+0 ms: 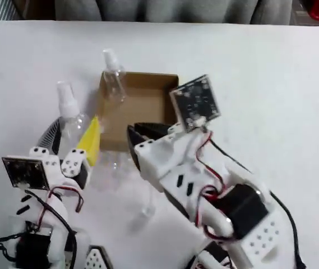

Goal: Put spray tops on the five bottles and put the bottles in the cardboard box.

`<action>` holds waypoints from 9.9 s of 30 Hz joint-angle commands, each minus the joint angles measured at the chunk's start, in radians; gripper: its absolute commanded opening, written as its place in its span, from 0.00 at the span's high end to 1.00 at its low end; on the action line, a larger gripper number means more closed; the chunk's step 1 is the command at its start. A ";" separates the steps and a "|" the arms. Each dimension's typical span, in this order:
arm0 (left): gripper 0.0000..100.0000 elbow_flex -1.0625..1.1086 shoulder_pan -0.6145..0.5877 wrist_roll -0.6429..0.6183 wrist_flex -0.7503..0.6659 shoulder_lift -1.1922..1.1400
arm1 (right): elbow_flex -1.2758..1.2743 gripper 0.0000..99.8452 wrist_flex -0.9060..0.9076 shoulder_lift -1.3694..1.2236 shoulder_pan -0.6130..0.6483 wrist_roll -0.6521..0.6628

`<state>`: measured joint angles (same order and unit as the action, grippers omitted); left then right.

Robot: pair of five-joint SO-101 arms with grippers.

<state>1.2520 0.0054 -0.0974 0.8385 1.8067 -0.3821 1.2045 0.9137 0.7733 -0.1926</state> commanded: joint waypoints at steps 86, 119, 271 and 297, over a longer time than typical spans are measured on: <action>0.97 -0.187 0.183 -0.078 -0.046 -0.252 | -1.063 0.98 -1.124 0.404 0.213 0.104; 0.97 -0.187 0.182 -0.077 -0.009 -0.251 | -1.059 0.98 -1.064 0.412 0.051 0.107; 0.97 -0.295 0.056 0.000 -1.599 -1.931 | -1.007 0.98 -0.843 0.410 -0.102 0.114; 0.97 -0.262 0.030 0.000 -1.594 -1.931 | -1.007 0.98 -0.843 0.410 -0.102 0.114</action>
<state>0.9989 0.0483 -0.1082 -0.7234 -0.1358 -1.4254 0.3560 1.3157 0.6797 -0.0806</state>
